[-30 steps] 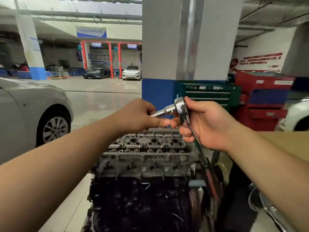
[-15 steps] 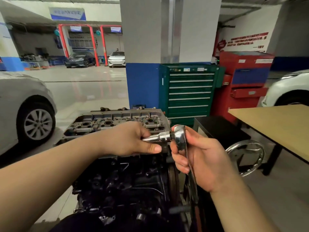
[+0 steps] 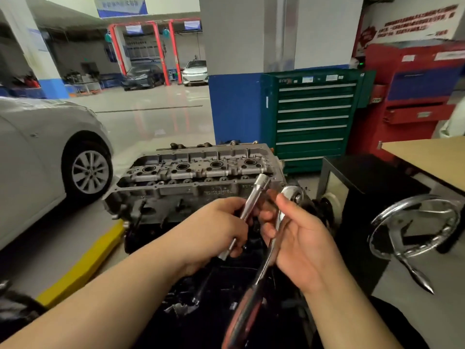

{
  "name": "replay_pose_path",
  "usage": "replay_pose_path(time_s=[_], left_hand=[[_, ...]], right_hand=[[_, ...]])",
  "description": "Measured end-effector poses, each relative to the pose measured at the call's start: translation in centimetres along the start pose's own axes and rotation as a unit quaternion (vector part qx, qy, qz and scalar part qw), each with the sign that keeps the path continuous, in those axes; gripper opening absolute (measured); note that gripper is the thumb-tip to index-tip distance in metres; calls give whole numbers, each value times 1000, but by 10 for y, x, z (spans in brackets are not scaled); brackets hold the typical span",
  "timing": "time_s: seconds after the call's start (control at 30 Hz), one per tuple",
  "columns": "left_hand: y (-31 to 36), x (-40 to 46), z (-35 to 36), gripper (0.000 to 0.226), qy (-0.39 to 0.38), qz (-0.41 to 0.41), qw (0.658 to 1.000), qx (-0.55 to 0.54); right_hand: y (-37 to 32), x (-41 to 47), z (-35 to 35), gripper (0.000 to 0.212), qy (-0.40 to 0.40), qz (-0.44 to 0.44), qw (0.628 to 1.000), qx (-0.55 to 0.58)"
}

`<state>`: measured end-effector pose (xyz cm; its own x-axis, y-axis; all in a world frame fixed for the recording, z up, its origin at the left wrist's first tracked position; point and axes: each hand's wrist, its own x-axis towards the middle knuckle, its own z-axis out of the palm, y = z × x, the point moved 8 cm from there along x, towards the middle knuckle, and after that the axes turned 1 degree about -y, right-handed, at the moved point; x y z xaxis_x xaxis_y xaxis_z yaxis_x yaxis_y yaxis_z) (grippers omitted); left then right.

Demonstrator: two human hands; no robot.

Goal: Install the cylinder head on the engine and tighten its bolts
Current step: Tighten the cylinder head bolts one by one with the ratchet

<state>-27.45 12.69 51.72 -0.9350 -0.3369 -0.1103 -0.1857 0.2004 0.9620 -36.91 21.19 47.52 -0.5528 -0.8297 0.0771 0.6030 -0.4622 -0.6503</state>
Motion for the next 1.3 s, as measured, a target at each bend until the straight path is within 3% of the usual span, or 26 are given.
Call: replay_pose_path(time_s=[0.1,0.17,0.27,0.37,0.43,0.67,0.9,1.17,1.3], left_hand=[[-11,8,4,42,-22,22,990,139],[-20,13,9,45,-40,26,984,171],[-34,18,22,36,-62,8,991,121],[-58,24,23,11,10,-6,991,135],[-74,31,27,20,52,2,983,174],[-109,50,45,25,66,63,993,71],[-120,50,46,22,99,113,984,92],[-111,47,55,20,87,134,984,73],[-117,41,59,20,82,100,990,57]], right_hand=[[13,2,-21,54,39,3,998,-52],[15,1,-35,41,76,-5,993,-86],[16,0,-50,42,108,-2,990,-93],[16,2,-66,35,146,-11,988,-46],[15,2,-72,35,170,-33,984,-40],[11,1,-87,23,205,-77,973,-78],[24,-4,-96,43,255,-83,962,-47],[8,-7,-94,27,235,-108,965,-46],[7,-6,-89,18,206,-118,969,-64]])
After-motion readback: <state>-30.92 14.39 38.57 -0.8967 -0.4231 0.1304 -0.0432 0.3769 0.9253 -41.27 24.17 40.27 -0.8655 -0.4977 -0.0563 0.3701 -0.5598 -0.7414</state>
